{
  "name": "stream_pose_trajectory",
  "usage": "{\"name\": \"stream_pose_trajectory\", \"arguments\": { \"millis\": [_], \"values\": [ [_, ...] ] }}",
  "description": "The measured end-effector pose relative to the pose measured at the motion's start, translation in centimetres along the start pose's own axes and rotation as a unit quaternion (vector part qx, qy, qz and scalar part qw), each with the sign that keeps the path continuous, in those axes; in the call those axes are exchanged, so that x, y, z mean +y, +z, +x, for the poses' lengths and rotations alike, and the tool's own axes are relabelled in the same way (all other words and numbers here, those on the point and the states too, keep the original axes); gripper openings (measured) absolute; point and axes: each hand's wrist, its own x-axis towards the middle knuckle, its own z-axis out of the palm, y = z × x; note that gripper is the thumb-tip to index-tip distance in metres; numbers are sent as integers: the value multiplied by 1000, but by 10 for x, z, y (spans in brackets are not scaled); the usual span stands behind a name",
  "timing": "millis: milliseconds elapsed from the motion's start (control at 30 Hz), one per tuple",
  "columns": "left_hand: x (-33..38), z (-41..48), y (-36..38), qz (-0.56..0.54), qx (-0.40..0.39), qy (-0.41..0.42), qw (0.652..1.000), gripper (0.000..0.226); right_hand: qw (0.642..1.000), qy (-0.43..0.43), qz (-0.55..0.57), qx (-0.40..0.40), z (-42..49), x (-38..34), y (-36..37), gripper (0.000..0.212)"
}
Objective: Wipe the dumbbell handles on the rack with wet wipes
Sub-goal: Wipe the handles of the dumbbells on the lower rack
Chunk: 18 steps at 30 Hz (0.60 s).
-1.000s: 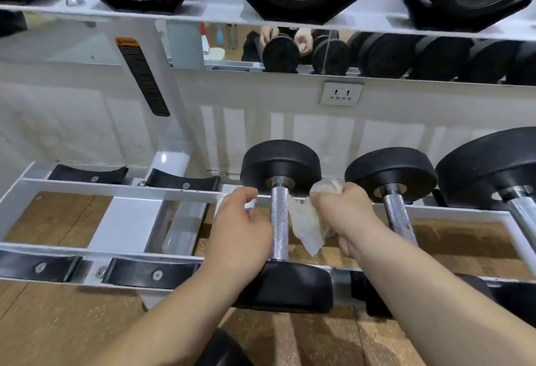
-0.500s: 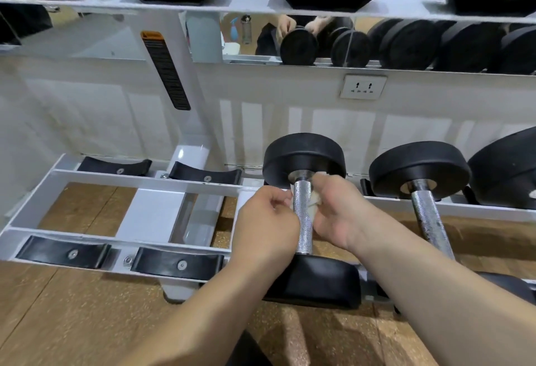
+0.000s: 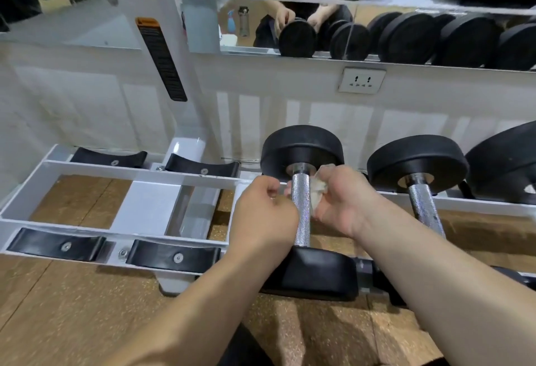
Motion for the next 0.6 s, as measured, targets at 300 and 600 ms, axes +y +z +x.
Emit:
{"name": "stream_pose_trajectory", "arguments": {
  "millis": [300,600],
  "values": [
    [-2,0,0,8,-1,8,1000,38,983,105,-117,-91,-13,11,-15,32],
    [-7,5,1,-4,4,11,1000,33,989,60,-88,-97,1,16,-12,32]
  ]
}}
